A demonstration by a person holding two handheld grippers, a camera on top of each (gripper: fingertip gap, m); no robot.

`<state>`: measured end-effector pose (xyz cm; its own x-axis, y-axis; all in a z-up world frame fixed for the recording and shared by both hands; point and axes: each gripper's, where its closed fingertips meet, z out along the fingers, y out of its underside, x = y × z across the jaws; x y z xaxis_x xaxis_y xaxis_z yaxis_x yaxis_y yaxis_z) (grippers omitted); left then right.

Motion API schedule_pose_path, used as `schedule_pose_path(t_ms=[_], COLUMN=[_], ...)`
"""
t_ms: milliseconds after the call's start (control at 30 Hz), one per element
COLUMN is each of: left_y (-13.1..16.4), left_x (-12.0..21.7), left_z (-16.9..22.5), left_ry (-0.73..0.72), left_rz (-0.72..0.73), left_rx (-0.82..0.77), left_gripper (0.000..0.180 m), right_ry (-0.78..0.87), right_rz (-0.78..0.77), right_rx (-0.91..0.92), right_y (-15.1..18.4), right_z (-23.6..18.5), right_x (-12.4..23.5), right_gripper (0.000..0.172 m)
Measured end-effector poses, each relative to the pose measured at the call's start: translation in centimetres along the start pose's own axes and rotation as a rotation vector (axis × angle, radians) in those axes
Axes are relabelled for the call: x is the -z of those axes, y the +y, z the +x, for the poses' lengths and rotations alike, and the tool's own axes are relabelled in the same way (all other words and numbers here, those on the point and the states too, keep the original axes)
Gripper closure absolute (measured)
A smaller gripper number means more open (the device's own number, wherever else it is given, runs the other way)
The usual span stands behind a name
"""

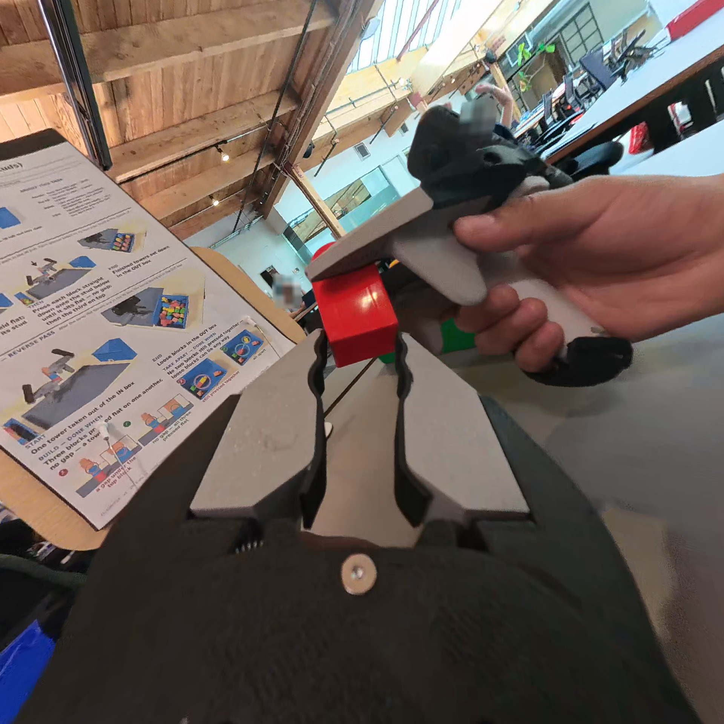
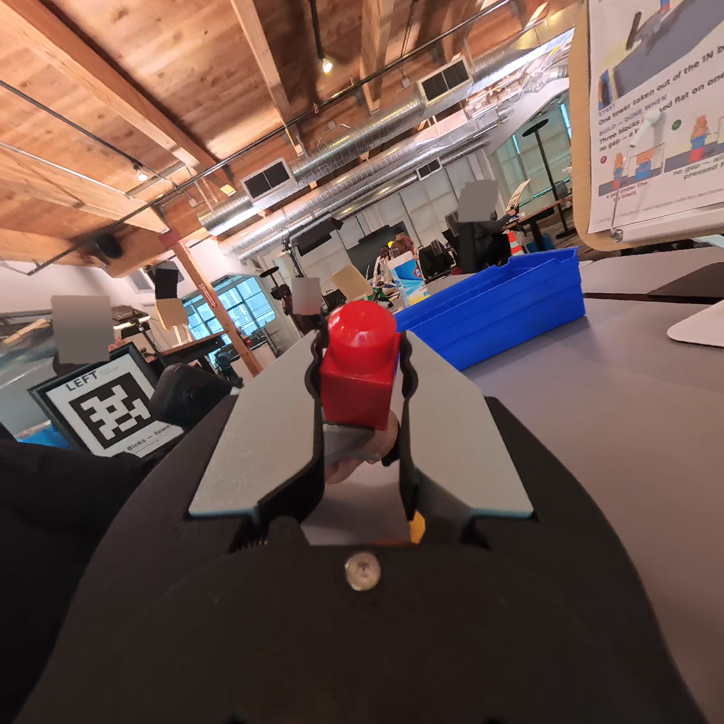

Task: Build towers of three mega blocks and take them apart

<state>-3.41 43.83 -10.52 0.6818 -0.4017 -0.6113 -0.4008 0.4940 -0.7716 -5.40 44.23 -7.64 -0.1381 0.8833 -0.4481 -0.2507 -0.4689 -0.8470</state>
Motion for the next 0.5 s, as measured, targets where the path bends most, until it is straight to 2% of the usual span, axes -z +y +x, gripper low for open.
schedule_pose_path(t_ms=[167, 300, 400, 500], left_y=[-0.5, -0.6, 0.9, 4.2], left_x=[0.9, 4.0, 7.8, 12.5], left_z=[-0.5, -2.6, -7.2, -13.2], left_ry=[0.029, 0.132, 0.133, 0.147], left_rz=[-0.008, -0.058, -0.175, -0.383], left_rx=[0.037, 0.305, 0.408, 0.481], left_gripper=[0.149, 0.149, 0.134, 0.133], right_ry=[-0.010, 0.005, -0.021, -0.033], right_rz=[-0.051, -0.070, -0.072, -0.110], right_rx=[0.056, 0.114, 0.126, 0.145], right_y=[0.1, -0.2, -0.3, 0.4], right_z=[-0.5, -0.7, -1.2, -1.5], right_x=[0.3, 0.7, 0.7, 0.3], right_gripper=[0.138, 0.139, 0.138, 0.138])
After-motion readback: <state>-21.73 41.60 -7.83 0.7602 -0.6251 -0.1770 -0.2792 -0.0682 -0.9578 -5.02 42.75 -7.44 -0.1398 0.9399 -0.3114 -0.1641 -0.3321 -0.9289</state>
